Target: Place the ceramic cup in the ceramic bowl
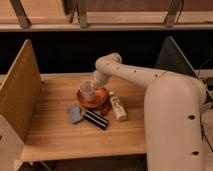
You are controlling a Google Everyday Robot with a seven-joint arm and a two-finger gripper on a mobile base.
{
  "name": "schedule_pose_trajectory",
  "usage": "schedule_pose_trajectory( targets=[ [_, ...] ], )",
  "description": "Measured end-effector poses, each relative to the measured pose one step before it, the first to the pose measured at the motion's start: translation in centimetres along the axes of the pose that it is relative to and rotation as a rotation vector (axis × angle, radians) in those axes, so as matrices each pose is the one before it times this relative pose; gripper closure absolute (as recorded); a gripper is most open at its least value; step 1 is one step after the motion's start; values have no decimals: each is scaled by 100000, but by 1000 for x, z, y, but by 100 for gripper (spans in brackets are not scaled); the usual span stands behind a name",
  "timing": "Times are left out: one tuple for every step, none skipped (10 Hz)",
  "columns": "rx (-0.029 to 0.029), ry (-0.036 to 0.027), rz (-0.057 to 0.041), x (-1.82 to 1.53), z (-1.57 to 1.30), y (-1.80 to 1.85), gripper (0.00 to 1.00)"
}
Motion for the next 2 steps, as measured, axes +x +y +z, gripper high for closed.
schedule_pose_trajectory(
  targets=[
    [1,-11,12,-3,-3,-6,20],
    [-4,1,4,0,1,0,20]
  ],
)
